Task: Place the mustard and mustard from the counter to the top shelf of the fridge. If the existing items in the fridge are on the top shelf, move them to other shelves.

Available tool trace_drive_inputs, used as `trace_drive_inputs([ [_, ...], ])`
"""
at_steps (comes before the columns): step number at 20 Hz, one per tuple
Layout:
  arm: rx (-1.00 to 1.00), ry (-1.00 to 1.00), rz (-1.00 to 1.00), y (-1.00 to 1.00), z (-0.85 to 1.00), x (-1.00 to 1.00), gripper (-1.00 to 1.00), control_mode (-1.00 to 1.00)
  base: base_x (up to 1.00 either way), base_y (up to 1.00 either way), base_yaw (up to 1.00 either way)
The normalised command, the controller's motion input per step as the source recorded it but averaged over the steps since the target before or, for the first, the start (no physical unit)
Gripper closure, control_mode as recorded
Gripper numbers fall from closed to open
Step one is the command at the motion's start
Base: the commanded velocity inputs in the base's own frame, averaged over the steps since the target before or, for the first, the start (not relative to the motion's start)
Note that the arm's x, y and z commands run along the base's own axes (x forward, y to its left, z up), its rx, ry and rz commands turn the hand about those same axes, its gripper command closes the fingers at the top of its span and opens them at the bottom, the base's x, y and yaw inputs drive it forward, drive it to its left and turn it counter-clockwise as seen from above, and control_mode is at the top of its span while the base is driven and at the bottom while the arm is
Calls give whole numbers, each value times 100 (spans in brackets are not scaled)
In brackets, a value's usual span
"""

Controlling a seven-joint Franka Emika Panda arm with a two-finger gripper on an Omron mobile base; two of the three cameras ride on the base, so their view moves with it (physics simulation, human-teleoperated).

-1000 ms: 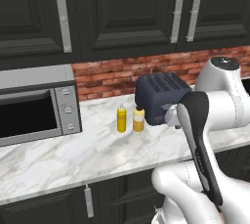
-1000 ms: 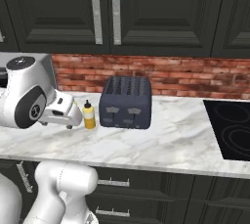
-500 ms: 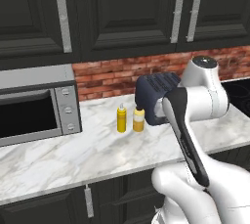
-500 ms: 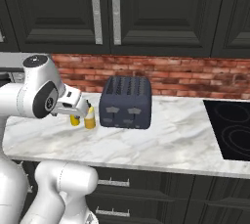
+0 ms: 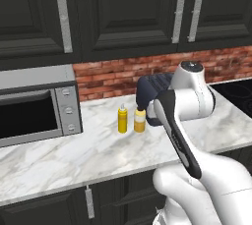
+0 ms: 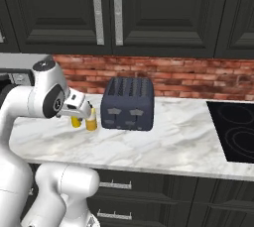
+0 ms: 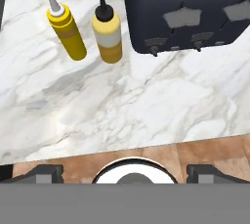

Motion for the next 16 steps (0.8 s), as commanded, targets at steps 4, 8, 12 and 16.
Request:
trace_drive_inputs([
  [4, 4, 0, 0, 10, -25, 31, -100, -100, 0, 0, 0],
  [8, 0, 0, 0, 12, -16, 35, -100, -100, 0, 0, 0],
  [12, 0, 0, 0, 6, -12, 33, -100, -100, 0, 0, 0],
  [16, 0, 0, 0, 9, -13, 30, -100, -100, 0, 0, 0],
])
